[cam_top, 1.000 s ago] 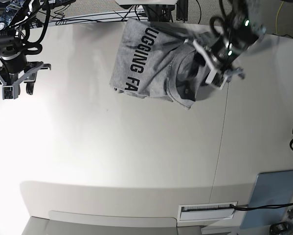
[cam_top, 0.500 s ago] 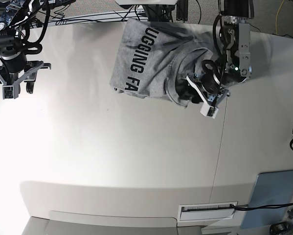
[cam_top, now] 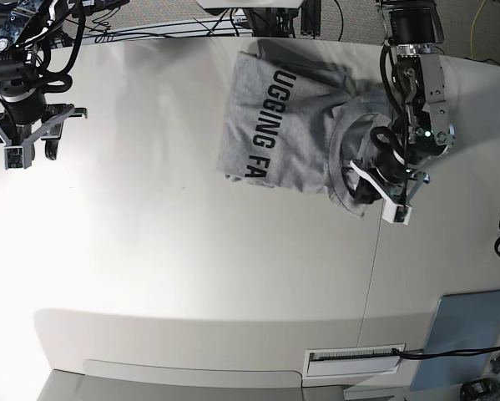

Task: Fold the T-shirt properly
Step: 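Grasp the edge of the folded shirt with the left gripper and tuck it, then pull the left gripper away, smoothing the shirt's side edge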

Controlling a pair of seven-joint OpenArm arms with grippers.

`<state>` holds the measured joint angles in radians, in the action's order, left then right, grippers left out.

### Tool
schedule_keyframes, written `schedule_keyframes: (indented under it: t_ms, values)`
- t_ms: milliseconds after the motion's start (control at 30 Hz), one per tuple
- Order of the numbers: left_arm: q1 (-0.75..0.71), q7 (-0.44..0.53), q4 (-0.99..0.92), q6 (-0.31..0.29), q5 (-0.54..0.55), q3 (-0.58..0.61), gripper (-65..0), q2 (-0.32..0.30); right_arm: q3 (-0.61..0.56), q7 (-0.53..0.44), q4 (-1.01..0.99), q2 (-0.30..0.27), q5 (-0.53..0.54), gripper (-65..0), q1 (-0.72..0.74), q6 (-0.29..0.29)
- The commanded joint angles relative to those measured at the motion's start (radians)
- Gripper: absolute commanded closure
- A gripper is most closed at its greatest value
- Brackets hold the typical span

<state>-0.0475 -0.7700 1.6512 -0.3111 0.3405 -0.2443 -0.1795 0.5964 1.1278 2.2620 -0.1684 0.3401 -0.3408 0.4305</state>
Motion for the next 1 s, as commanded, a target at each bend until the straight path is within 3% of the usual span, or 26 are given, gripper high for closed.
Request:
schedule_keyframes:
  t_ms: [0, 100, 167, 267, 433, 600, 800, 967]
  values:
    - [0.014, 0.019, 0.018, -0.003, -0.01, -0.003, -11.1, -0.006, 0.007, -0.022, 0.014, -0.012, 0.003, -23.3, 0.003, -0.004]
    - [0.015, 0.017, 0.018, -0.003, -0.06, -0.005, -26.3, -0.012, 0.007, -0.022, 0.014, -0.012, 0.003, -23.3, 0.003, -0.004]
    - [0.014, -0.024, 0.019, -0.003, -0.06, -0.008, -30.8, -0.031, 0.007, -0.022, 0.014, -0.011, 0.003, -23.3, 0.003, -0.003]
    - [0.014, -0.107, 0.019, -0.011, -0.006, -0.026, -30.9, -0.074, 0.007, -0.022, 0.014, -0.012, 0.003, -23.3, 0.003, -0.003]
    - [-0.037, -0.267, 0.019, -0.213, 0.33, -0.145, -30.8, -0.132, 0.007, -0.023, 0.014, -0.012, 0.003, -23.3, 0.003, -0.004]
    - [-0.157, -0.371, 0.019, -0.338, 0.539, -0.276, -30.8, -0.136, 0.007, -0.023, 0.014, -0.012, 0.004, -23.3, 0.003, -0.004]
    - [-0.28, -0.371, 0.019, -0.367, 0.557, -0.288, -30.9, -0.136, 0.007, -0.021, 0.014, -0.012, 0.003, -23.3, 0.003, -0.004]
    - [-0.332, -0.235, 0.019, -0.328, 0.452, -0.288, -30.9, -0.137, 0.007, -0.015, 0.014, -0.011, 0.003, -23.3, 0.003, -0.004]
